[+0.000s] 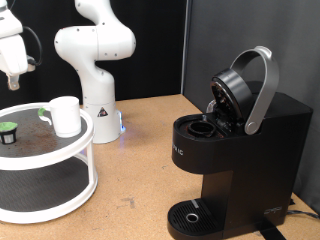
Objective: Make a cup of coffee with the keurig machine
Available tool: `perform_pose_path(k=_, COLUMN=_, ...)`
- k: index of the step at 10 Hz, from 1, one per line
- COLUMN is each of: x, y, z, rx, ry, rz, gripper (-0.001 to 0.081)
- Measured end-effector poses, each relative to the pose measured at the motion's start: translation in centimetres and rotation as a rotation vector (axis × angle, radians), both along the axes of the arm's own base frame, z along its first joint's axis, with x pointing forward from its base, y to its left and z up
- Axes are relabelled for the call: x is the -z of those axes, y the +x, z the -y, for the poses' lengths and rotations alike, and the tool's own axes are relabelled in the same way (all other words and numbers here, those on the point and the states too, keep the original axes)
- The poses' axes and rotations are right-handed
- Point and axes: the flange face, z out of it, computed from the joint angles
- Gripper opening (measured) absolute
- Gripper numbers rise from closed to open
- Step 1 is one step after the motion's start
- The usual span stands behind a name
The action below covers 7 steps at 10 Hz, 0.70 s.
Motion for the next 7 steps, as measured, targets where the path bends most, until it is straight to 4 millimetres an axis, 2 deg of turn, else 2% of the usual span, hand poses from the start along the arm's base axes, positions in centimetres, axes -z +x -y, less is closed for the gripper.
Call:
perform_pose_path(k=3, x=0.4, y=-0.2, z=0.0, rx=-0.077, ry=0.065, rz=0.026, gripper=0.08)
perform_pose_path(k=7, x=3.4, y=0.3, z=0.3, rx=-0.095, ry=0.052, rz=0.018, gripper=0.08)
